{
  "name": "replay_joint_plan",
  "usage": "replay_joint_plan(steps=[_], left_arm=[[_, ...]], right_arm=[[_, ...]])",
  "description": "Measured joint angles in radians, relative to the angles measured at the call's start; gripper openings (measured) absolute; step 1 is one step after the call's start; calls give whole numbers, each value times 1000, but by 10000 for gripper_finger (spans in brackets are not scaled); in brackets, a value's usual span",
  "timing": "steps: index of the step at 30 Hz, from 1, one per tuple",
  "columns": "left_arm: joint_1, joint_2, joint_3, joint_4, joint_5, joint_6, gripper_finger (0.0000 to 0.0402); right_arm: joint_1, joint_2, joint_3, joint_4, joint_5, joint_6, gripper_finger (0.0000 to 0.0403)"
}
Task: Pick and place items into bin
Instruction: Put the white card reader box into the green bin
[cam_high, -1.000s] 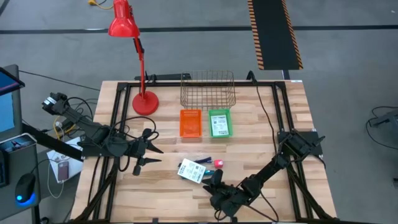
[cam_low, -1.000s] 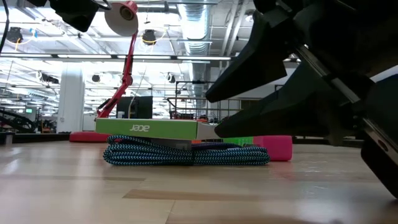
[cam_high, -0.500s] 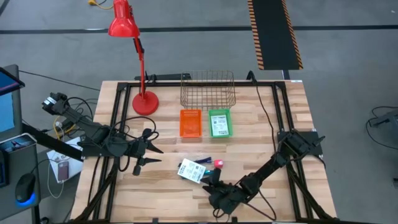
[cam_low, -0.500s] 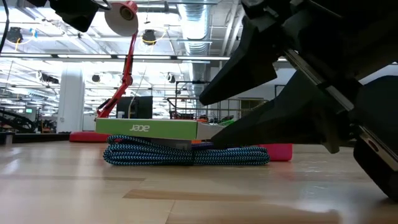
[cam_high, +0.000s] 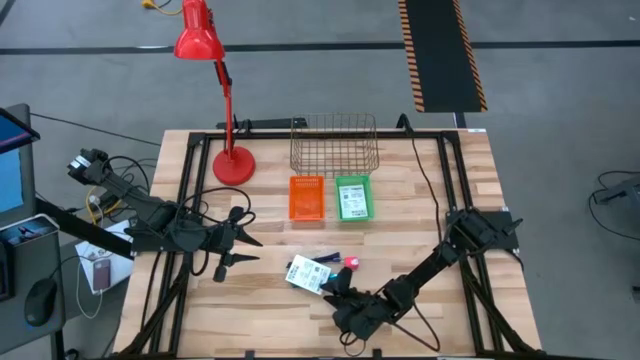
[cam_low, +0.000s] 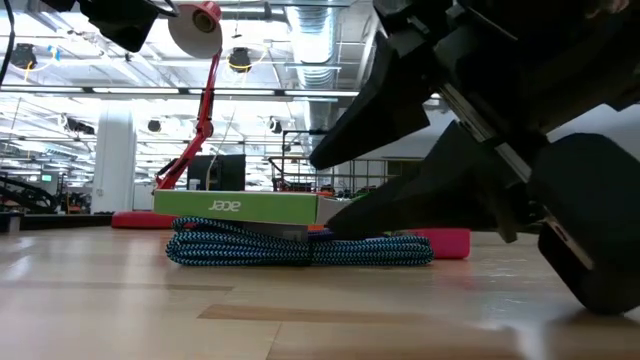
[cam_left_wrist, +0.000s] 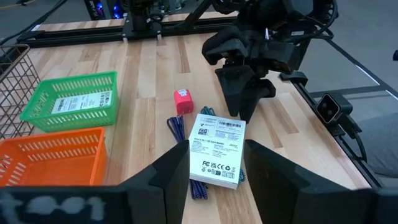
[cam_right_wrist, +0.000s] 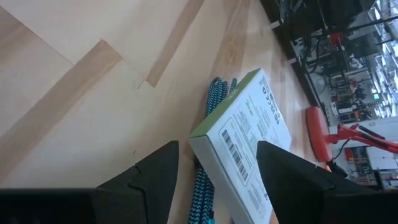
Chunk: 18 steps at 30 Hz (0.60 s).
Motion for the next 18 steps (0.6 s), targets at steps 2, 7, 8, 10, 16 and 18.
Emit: replay_joint_plan(steps=[2,7,8,10,16,18], left_arm=[[0,0,0,0,0,0,141],[0,0,0,0,0,0,142],[0,0,0,1,0,0,141],[0,0,0,0,0,0,142],[0,0,0,0,0,0,142],[0,0,0,0,0,0,142]], right_arm=[[-5,0,0,-3,-9,-2,210],[-17,-1,0,-5,-18,-9,210],[-19,-1,0,-6,-19,-9,210],[-23,-1,0,-8,-20,-10,210],[-33,-2,0,-18,-43,-9,209],[-36,-2,0,-18,-45,-9,209]])
